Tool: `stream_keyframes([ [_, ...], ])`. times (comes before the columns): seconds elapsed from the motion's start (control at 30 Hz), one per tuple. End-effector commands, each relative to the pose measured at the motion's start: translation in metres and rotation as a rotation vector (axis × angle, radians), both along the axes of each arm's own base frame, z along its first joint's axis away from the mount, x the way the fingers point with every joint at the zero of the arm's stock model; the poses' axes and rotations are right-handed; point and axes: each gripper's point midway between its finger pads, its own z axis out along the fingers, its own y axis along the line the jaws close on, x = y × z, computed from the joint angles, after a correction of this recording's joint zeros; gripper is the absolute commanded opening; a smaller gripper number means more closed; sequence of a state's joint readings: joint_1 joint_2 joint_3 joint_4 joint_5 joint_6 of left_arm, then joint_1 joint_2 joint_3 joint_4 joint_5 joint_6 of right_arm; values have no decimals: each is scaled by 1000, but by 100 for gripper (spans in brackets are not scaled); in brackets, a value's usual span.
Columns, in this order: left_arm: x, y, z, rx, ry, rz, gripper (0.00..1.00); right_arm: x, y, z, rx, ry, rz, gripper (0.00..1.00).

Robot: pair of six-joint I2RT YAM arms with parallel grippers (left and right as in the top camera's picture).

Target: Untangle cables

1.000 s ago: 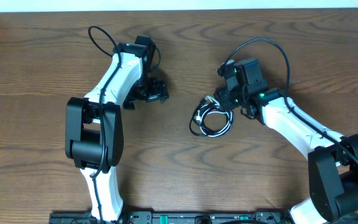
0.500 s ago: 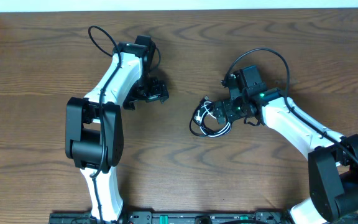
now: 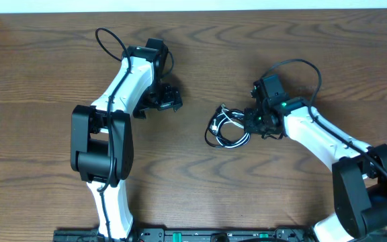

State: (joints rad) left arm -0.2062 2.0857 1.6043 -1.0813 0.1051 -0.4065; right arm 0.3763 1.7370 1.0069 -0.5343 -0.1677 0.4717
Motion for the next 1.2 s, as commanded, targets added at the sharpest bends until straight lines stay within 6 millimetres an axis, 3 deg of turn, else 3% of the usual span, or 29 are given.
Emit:
stream_keyframes([
  [0.0, 0, 4, -3, 14, 10, -3, 98, -17, 6, -17, 53, 105, -57, 15],
  [0.2, 0, 4, -3, 14, 10, -3, 98, -28, 30, -12, 156, 172, -85, 21],
  [0.33, 0, 4, -3, 14, 10, -3, 98, -27, 56, -2, 263, 169, -55, 24],
  [0.4, 0, 4, -3, 14, 10, -3, 98, -22, 64, 2, 289, 137, -34, 20],
  [0.6, 0, 4, -3, 14, 10, -3, 98, -17, 66, 4, 294, 106, -3, 17],
  [0.7, 0, 4, -3, 14, 10, -3, 98, -14, 68, 10, 300, 88, 10, 21],
  [0.93, 0, 4, -3, 14, 10, -3, 98, -1, 69, 38, 317, -4, 74, 42],
  [1.17, 0, 4, -3, 14, 10, -3, 98, 17, 56, 47, 287, -102, 99, 40],
])
